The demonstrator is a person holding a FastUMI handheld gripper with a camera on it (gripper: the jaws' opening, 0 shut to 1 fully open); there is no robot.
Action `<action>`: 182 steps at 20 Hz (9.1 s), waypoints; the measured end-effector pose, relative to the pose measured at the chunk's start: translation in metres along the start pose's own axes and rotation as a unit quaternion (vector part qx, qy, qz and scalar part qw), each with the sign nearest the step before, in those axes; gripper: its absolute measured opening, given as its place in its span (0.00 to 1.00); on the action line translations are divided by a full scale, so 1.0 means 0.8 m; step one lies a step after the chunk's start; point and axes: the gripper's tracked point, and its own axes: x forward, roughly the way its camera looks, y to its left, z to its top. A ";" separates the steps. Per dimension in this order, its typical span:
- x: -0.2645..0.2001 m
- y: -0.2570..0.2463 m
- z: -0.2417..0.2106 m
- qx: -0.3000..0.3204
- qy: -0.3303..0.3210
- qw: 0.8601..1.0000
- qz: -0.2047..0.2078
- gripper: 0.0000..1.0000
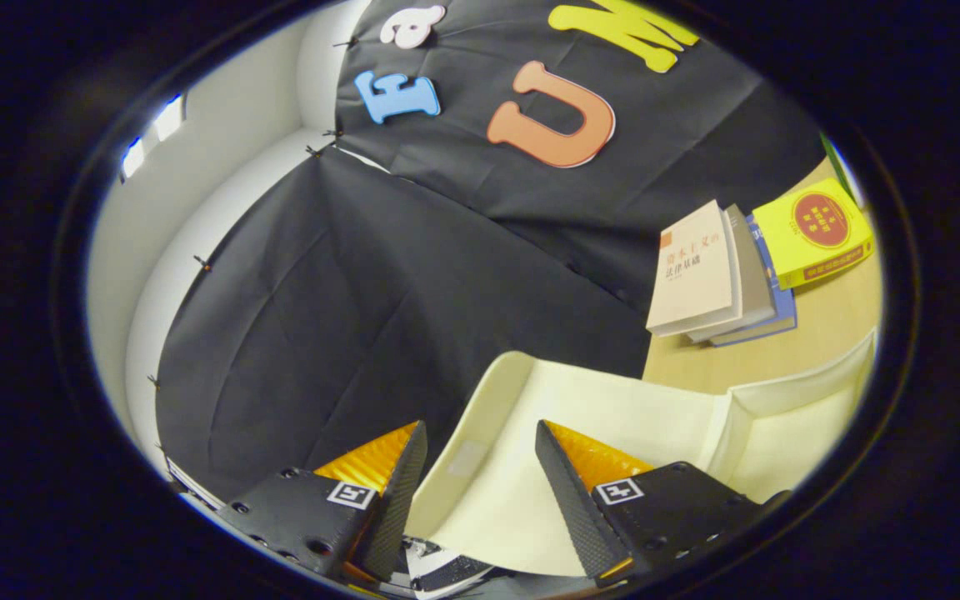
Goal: Open the storage box then place both shoes into the box .Put the left shoe in first, then the right shoe, with the right side of both shoes facing outward in a uniform manner.
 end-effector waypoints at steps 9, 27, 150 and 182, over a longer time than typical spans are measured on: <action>-0.157 -0.054 0.028 -0.090 -0.073 0.986 -0.118 0.95; -0.377 -0.330 -0.015 -0.154 0.055 0.892 -0.421 0.96; -0.606 -0.545 -0.049 0.020 0.148 0.791 -0.593 0.00; -0.269 -0.191 -0.044 -0.083 0.053 0.871 -0.481 0.00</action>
